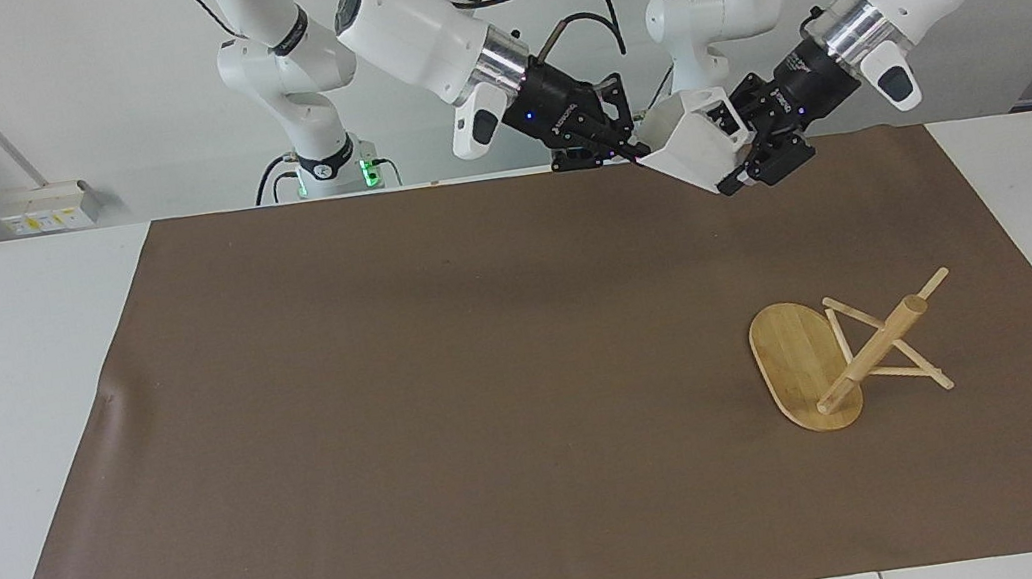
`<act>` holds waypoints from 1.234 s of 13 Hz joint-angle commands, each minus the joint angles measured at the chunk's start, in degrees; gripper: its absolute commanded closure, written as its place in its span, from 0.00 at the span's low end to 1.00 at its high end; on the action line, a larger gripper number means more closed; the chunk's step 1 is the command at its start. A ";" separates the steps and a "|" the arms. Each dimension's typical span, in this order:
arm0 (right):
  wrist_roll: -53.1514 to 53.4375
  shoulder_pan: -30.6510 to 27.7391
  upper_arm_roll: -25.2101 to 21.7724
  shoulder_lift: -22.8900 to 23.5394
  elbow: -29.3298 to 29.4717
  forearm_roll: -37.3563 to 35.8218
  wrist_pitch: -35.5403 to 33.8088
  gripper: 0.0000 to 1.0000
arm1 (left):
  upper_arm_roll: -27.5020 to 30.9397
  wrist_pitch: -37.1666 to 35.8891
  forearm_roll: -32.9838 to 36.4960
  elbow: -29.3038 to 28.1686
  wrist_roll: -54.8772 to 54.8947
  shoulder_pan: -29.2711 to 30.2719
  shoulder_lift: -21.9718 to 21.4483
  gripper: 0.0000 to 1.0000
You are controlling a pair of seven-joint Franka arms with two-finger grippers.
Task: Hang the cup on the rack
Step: 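Lift the cup with the left gripper while the right gripper withdraws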
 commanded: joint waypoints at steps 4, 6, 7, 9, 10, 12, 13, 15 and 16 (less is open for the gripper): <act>0.16 -0.55 1.05 -0.01 -0.12 0.67 0.17 0.65 | 0.37 2.12 -1.14 -1.25 -5.31 -0.52 -1.10 1.00; 0.07 -0.64 1.05 -0.01 -0.12 0.67 0.17 0.59 | 0.45 3.34 -1.14 -1.34 -9.26 -0.43 -1.01 1.00; -0.02 -0.73 1.05 -0.01 -0.12 0.67 0.08 0.55 | 0.54 4.22 -0.96 -1.42 -12.06 -0.43 -0.92 1.00; -0.11 -0.73 1.05 -0.01 -0.12 0.67 0.08 0.48 | 0.54 6.68 -0.44 -1.77 -18.73 -0.43 -0.83 1.00; -0.11 -0.73 1.05 -0.01 -0.12 0.67 0.17 0.45 | 0.54 8.26 0.09 -2.12 -23.30 -0.43 -0.83 1.00; -0.11 -0.82 1.05 -0.01 -0.12 0.67 0.17 0.10 | 0.37 11.34 3.42 -2.92 -29.99 -0.52 -0.74 1.00; -0.11 -0.82 1.05 -0.01 -0.12 0.67 0.17 0.09 | 0.37 12.13 3.43 -2.92 -32.89 -0.52 -0.31 1.00; 0.07 -0.99 1.05 0.07 -0.12 0.67 0.08 0.00 | 0.45 13.71 5.70 -2.92 -38.61 -0.43 0.92 1.00; 0.07 -1.34 0.96 0.16 -0.12 0.67 0.00 0.00 | 0.37 15.11 7.63 -2.83 -41.68 -0.43 1.54 1.00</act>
